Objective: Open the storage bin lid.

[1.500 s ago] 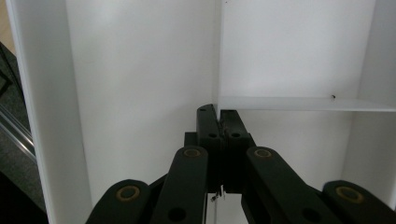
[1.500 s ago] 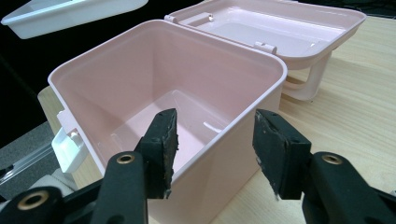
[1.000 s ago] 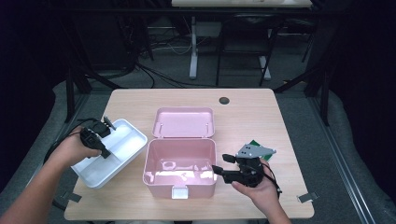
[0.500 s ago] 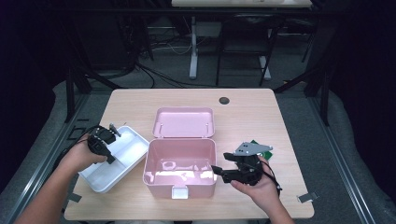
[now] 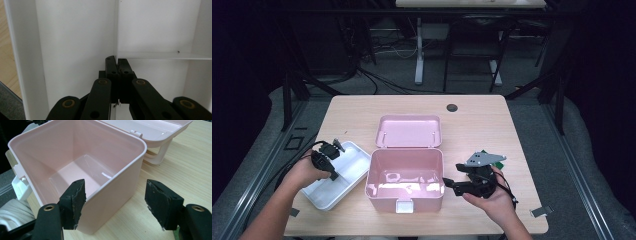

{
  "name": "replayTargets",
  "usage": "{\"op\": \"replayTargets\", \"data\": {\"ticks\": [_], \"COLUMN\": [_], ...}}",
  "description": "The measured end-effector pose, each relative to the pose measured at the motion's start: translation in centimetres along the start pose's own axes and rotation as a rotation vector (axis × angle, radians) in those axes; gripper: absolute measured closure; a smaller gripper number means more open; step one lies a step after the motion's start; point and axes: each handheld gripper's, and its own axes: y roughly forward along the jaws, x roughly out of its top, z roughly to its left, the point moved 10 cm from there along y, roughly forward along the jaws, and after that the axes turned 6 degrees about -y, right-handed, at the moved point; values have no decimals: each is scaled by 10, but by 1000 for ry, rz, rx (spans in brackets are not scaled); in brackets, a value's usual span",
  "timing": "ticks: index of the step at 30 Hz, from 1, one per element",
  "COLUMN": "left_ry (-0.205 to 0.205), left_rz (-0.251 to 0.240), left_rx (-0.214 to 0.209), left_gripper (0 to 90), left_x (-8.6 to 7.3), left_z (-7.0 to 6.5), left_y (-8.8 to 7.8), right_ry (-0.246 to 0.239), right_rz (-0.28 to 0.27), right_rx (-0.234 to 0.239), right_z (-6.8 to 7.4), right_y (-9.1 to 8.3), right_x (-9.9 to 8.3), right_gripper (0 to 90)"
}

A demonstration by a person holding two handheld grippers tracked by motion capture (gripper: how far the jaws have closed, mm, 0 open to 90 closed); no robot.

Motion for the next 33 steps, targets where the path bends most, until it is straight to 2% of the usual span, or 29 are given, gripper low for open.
{"op": "replayTargets", "data": {"ticks": [8,19,21,25,29,30,31,33], "left_ry": [4,-4,-2,-7,-20,-30,-39,-59], "left_rz": [4,5,5,-7,-26,-38,-46,-52], "left_rx": [16,7,13,35,15,4,-10,-33], "left_gripper": [891,891,890,888,884,880,872,820], "left_x": [-1,-2,-2,-3,-5,-5,-5,-7], "left_z": [1,1,1,2,1,1,1,2], "left_y": [10,23,24,25,25,25,24,21], "right_ry": [-14,-47,-56,-72,-71,-74,-73,-76], "right_rz": [18,64,91,111,128,146,141,157], "right_rx": [-23,-42,-44,-55,-57,-57,-58,-60], "right_z": [-5,-10,-11,-13,-16,-17,-18,-19], "right_y": [-1,-4,-5,-5,-7,-9,-8,-8], "right_x": [0,1,0,0,2,2,3,3], "right_gripper": [333,320,323,322,322,320,318,311]}}
